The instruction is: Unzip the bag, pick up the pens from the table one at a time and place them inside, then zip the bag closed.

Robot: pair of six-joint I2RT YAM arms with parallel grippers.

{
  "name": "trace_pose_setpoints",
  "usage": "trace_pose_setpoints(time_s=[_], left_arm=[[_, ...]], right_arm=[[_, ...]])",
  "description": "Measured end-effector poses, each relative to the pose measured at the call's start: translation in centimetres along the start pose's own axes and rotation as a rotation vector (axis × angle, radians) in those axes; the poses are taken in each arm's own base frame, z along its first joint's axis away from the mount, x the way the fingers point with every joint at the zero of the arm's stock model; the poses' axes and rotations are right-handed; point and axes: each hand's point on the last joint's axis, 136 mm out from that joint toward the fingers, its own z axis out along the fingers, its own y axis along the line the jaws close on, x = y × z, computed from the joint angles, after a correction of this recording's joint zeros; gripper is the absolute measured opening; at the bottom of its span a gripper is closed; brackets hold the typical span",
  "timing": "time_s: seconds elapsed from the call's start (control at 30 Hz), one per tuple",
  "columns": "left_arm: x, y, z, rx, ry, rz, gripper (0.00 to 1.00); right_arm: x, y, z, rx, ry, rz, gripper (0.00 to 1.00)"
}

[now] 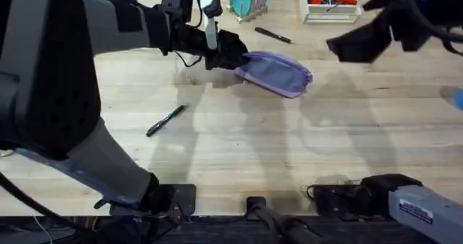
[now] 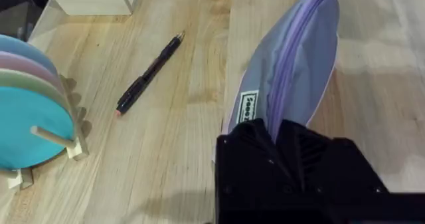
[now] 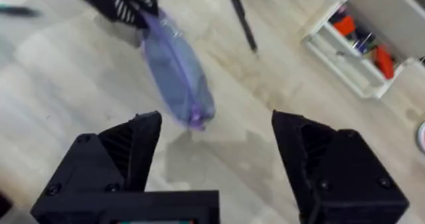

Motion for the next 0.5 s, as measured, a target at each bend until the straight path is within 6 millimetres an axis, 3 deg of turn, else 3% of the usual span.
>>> trace_pose_setpoints(time_s=[0.27, 0.5], left_arm=[[0.0, 0.0, 0.0, 0.0, 0.0, 0.0, 0.042], [0.0, 0.0, 0.0, 0.0, 0.0, 0.0, 0.042]], right_arm=[[2.8, 1.3, -1.6, -0.002, 0.103, 0.023, 0.995], [2.9, 1.3, -2.9, 0.047, 0.091, 0.005, 0.996]])
